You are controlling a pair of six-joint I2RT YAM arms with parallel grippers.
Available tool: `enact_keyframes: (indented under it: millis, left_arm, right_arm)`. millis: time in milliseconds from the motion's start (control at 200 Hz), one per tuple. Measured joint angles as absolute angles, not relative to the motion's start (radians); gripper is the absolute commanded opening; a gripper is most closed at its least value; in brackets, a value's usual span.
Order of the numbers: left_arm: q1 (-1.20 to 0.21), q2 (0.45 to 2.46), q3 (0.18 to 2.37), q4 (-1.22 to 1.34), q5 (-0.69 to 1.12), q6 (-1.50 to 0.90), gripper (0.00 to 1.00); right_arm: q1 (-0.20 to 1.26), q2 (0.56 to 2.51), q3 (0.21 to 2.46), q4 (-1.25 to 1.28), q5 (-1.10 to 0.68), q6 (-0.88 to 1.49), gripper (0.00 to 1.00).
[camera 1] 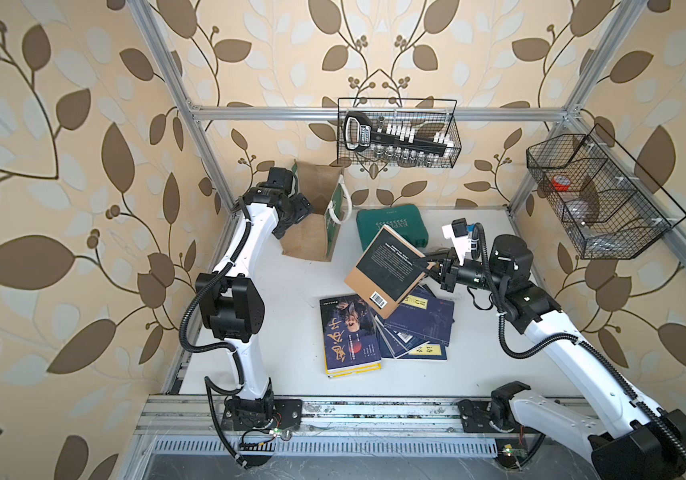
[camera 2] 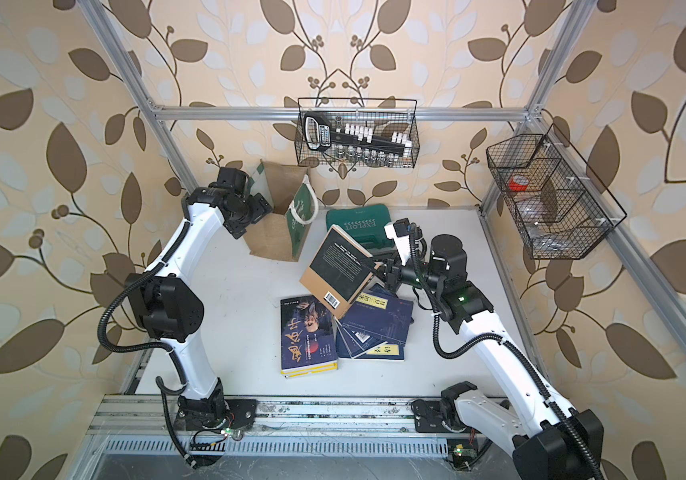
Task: Put the books into the canvas bag
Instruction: Adjust the canvas bag at the center of the board.
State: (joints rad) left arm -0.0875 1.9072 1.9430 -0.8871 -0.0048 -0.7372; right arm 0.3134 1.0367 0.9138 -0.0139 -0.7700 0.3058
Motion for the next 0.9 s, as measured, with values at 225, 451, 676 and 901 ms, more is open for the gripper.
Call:
enact_keyframes:
  millis: [225, 451, 676, 901]
  left_arm:
    - [-0.077, 1.881, 1.906, -0.885, -0.018, -0.731, 0.47]
    - [0.001, 1.713, 1.683, -0.892, -0.036, -0.678, 0.23]
    - [0.074, 1.541, 1.539, -0.922, -0.054, -0.593, 0.21]
    - [0.073, 1.46, 1.507, -0.933, -0.048, -0.485, 0.26]
  right_arm:
    - [0.313, 1.037, 0.914, -0.014, -0.773, 0.302, 0.0]
    - [0.318, 1.107, 0.942, 0.01, -0.789, 0.321, 0.0]
    - [0.399, 1.292, 1.15, 0.012, -0.751, 0.32, 0.0]
    - [0.487, 1.493, 1.455, 0.025, -0.682, 0.332, 0.0]
